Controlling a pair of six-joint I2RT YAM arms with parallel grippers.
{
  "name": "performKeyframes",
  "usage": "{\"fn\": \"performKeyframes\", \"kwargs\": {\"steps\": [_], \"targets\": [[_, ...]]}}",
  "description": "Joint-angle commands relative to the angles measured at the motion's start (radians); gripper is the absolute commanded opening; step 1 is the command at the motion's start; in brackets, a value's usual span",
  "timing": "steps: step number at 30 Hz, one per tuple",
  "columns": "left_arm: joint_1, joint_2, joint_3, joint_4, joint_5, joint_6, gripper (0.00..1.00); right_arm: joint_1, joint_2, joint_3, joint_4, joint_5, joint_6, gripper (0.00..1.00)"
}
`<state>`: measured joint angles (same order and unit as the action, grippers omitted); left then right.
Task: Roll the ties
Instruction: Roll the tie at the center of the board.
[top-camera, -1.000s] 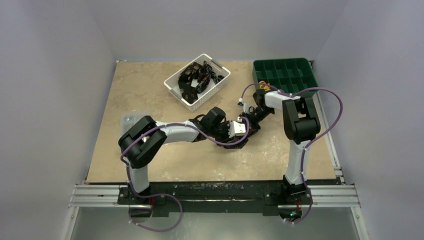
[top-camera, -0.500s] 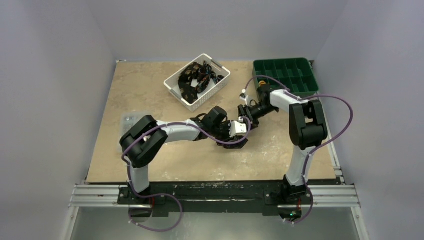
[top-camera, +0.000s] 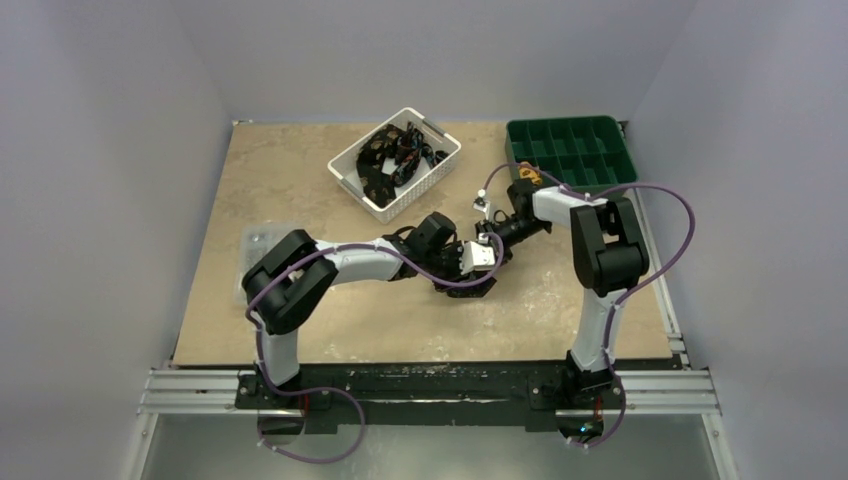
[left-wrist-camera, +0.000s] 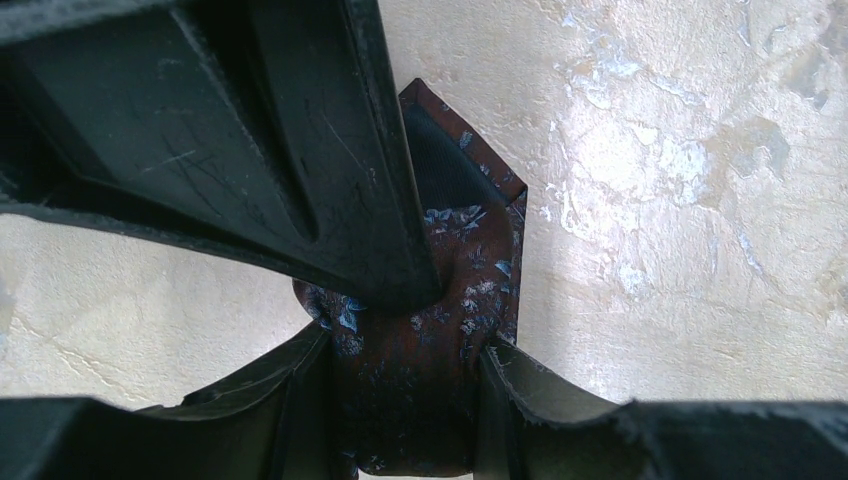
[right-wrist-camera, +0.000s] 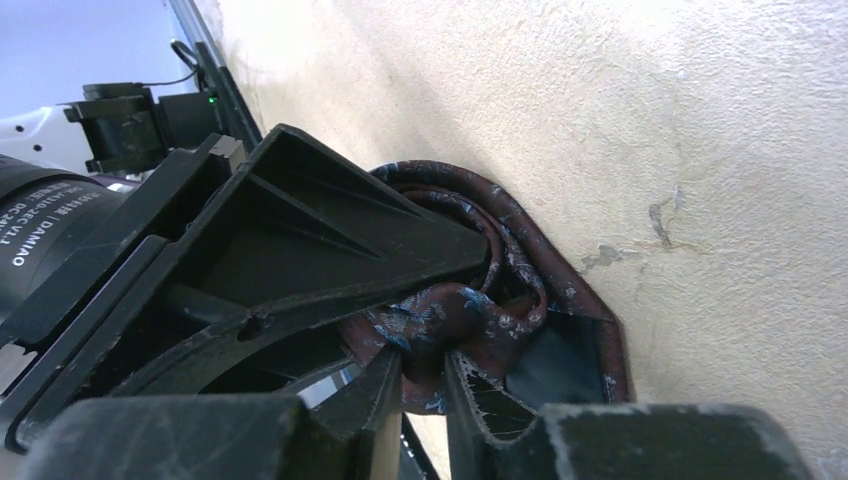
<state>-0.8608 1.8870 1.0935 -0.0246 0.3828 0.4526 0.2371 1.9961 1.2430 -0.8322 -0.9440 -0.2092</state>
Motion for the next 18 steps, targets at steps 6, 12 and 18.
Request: {"fn": "performKeyframes", "kwargs": {"steps": [6,12,18], "targets": [[-0.005,0.052,-0.012,-0.068,-0.056,-0.036,0.36,0.003,0.03,-0.012,0.022,0.112,-0.053,0.0],[-0.001,-0.009,-0.069,0.082,-0.008,-0.1,0.59,0.002,0.025,-0.022,0.05,0.192,-0.059,0.0],[-0.001,-0.029,-0.087,0.207,0.057,-0.202,0.66,0.002,0.01,-0.034,0.068,0.226,-0.056,0.0]]}}
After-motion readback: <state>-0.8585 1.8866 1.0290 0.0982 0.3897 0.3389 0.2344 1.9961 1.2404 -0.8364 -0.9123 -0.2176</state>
